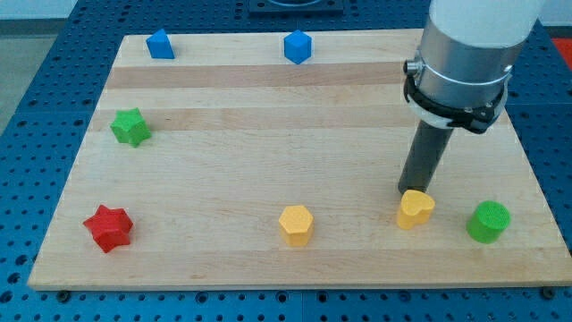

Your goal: Slide the yellow heart right a bit

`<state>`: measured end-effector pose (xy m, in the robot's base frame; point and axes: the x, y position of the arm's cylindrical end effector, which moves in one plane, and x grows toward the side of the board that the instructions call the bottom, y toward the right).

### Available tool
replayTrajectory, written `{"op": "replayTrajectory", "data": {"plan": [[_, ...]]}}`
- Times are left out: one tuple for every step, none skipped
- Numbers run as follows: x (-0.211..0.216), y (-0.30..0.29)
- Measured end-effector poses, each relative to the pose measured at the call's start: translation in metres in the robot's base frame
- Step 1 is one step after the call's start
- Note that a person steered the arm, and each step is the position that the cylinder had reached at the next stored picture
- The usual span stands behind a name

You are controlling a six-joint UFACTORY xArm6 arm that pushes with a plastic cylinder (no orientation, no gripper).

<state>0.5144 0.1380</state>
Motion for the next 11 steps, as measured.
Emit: {"op": "replayTrajectory", "data": {"plan": [[0.014,0.000],[0.019,0.000],[0.019,-0.012],[0.019,-0.034],[0.024,-0.048],[0.036,-0.056],[0.050,-0.057],[0.063,-0.057],[0.067,-0.057],[0.067,-0.050],[0.066,-0.037]]}}
